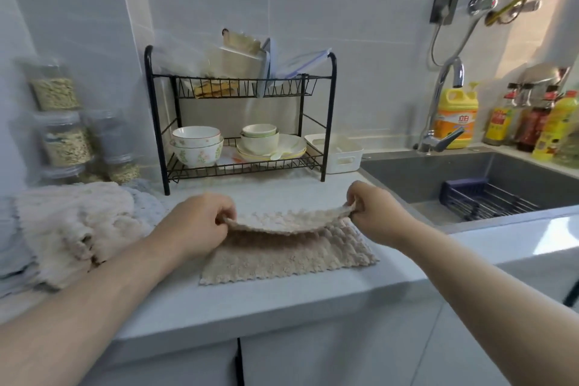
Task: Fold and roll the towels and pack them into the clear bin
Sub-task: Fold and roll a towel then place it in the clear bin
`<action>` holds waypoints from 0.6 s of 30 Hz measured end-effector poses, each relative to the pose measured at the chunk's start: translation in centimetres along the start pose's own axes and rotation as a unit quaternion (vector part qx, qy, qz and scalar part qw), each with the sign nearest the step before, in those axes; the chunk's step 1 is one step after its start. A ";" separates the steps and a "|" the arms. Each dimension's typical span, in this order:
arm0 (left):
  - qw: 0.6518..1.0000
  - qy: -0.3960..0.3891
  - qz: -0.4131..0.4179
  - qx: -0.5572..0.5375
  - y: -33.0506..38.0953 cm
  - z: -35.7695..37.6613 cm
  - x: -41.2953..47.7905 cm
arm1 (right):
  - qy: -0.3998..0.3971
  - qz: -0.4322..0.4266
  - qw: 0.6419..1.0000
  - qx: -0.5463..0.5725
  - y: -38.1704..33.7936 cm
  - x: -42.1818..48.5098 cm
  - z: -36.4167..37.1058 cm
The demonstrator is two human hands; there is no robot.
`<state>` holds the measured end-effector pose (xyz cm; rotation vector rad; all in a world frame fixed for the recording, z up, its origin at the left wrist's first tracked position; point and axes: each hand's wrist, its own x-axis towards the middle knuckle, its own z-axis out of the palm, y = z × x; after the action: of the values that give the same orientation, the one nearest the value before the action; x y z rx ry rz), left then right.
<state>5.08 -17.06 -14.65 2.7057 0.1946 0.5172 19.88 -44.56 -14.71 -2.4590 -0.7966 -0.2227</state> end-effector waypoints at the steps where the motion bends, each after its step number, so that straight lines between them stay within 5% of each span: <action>1: 1.000 -0.014 -0.006 0.013 0.2 0.1 -1.0 | -0.008 0.002 1.000 -0.003 0.0 -1.0 0.0; 7: 0.996 -0.065 -0.002 0.054 0.3 1.6 -5.0 | -0.113 0.012 0.993 -0.036 0.8 -4.3 1.4; 18: 0.964 0.011 0.175 0.200 -1.0 2.7 -6.5 | -0.108 0.040 0.993 0.007 1.7 -4.3 1.8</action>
<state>0.01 -18.38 -19.53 3.1506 -0.2024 0.6706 17.39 -46.91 -18.29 -2.5245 -0.7839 0.0804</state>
